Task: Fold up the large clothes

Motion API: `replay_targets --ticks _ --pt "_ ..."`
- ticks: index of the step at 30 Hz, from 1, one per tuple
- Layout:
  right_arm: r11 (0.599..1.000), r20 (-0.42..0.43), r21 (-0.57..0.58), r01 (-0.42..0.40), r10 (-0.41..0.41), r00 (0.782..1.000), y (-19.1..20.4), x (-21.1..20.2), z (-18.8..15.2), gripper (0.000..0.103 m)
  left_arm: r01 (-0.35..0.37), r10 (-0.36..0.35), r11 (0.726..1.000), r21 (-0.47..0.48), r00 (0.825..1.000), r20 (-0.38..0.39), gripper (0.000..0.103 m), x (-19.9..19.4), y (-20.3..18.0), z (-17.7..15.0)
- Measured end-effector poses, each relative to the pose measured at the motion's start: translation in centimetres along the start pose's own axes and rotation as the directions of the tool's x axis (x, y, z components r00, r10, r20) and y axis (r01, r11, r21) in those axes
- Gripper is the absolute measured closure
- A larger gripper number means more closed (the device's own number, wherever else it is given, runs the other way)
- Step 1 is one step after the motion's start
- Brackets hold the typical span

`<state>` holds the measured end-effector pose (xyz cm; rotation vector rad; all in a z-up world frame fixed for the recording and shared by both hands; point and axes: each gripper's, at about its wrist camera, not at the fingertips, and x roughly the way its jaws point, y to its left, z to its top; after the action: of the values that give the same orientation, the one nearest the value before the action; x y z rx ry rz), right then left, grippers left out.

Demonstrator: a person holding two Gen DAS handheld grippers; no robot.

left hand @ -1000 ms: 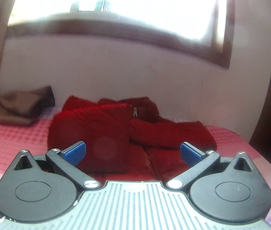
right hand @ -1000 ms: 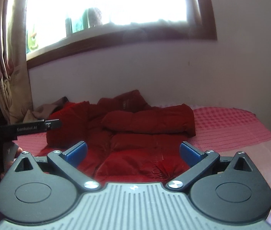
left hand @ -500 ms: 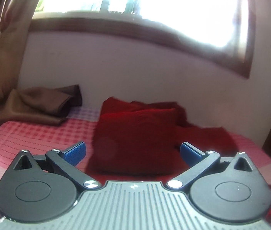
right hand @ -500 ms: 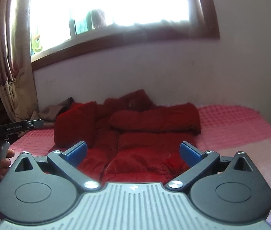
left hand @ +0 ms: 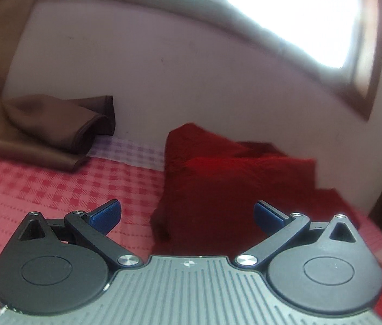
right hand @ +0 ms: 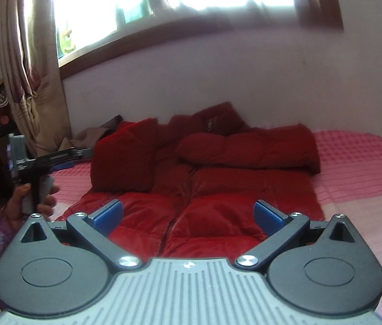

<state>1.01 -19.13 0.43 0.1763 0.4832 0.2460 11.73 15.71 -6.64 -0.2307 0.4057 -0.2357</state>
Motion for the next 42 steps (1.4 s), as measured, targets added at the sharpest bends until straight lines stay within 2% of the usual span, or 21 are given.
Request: replay_targets --ticks 2,6,9,13,15,20,24,27,28,33,42 --pt "1.0 -0.01 -0.009 -0.006 0.006 1.0 0.3 0.5 -0.1 0.0 0.018 -0.017 0.999 0.027 1.0 -0.024 0.0 1.0 0.1 -0.1" --pt "0.999 -0.022 -0.054 -0.003 0.002 1.0 1.2 1.3 -0.2 0.0 -0.006 0.009 0.998 0.067 0.999 -0.035 0.001 1.6 -0.7 -0.1" --pt "0.996 -0.001 -0.083 0.016 -0.016 1.0 1.9 1.5 0.1 0.0 -0.08 0.08 0.992 0.097 0.997 -0.001 0.0 0.9 -1.8 0.2" --pt "0.995 0.046 -0.078 0.064 -0.06 0.997 1.7 1.6 0.8 0.0 -0.23 0.229 0.967 0.105 0.973 0.025 0.0 -0.8 -3.4 0.6" --pt "0.993 0.081 -0.061 0.1 -0.095 0.992 1.4 1.3 1.0 0.0 -0.266 0.262 0.96 0.087 0.963 0.058 0.0 -2.4 -4.3 0.9" --pt "0.991 0.122 -0.033 0.13 -0.125 0.985 0.7 0.8 1.2 0.0 -0.31 0.301 0.949 0.062 0.945 0.126 0.0 -6.2 -7.9 1.6" --pt "0.987 0.148 -0.031 0.161 -0.154 0.977 0.6 0.7 0.7 0.0 -0.328 0.32 0.942 0.069 0.941 0.113 0.0 -7.7 -11.1 1.6" --pt "0.983 0.104 0.008 0.184 -0.184 0.978 0.2 1.4 -0.2 0.0 -0.317 0.316 0.944 0.09 0.948 0.026 0.0 -7.7 -13.4 0.4" --pt "0.984 0.092 0.016 0.177 -0.178 0.98 0.1 1.4 -0.6 0.0 -0.311 0.311 0.945 0.101 0.95 0.018 0.0 -8.0 -14.0 -0.2" --pt "0.985 0.086 0.029 0.172 -0.174 0.981 -0.5 0.9 -1.6 0.0 -0.303 0.305 0.942 0.141 0.952 0.005 0.0 -9.1 -16.5 -2.3" --pt "0.986 0.098 0.034 0.165 -0.168 0.981 -0.7 0.0 -2.0 0.0 -0.299 0.304 0.939 0.167 0.953 -0.003 0.0 -10.2 -19.0 -3.0"
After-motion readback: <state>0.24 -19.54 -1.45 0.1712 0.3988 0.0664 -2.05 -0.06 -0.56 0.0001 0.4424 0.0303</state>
